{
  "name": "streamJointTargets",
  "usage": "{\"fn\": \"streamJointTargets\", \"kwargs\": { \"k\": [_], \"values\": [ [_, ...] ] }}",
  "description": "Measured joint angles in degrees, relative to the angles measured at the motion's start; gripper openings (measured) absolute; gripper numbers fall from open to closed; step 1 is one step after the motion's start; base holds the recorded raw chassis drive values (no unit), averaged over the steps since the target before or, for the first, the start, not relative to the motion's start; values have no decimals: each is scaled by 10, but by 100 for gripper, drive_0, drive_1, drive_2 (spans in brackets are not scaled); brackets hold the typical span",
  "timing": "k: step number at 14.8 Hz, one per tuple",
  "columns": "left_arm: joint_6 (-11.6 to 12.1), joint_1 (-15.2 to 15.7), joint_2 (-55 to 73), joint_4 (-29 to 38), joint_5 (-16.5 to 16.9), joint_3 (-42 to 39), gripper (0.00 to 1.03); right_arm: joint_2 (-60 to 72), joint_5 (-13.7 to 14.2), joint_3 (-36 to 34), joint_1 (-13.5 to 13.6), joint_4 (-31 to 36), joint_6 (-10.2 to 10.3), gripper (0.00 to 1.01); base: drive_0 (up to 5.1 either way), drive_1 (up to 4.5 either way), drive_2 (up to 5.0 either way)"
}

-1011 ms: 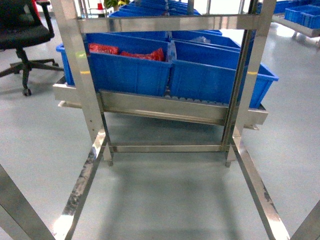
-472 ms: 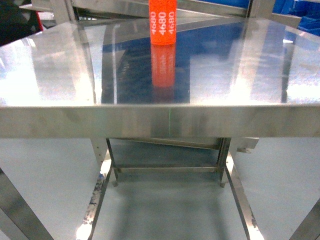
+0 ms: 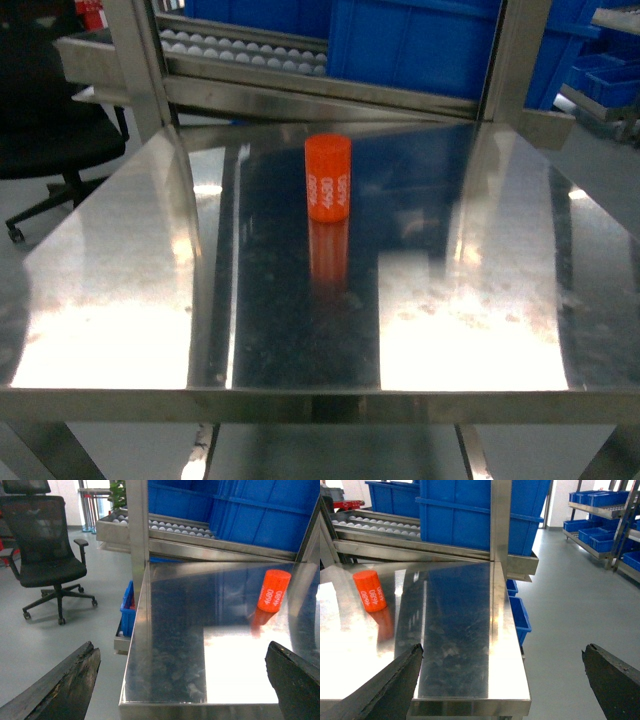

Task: Pick capacitor and pack into box

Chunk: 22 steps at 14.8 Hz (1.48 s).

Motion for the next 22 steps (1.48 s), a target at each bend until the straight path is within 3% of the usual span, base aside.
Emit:
{"fn": "streamJointTargets", "kwargs": {
  "k": [22],
  "values": [
    [-1,-1,0,-2,-5,0,98,0,0,0,0,0,0,98,0,0,0]
  ]
}}
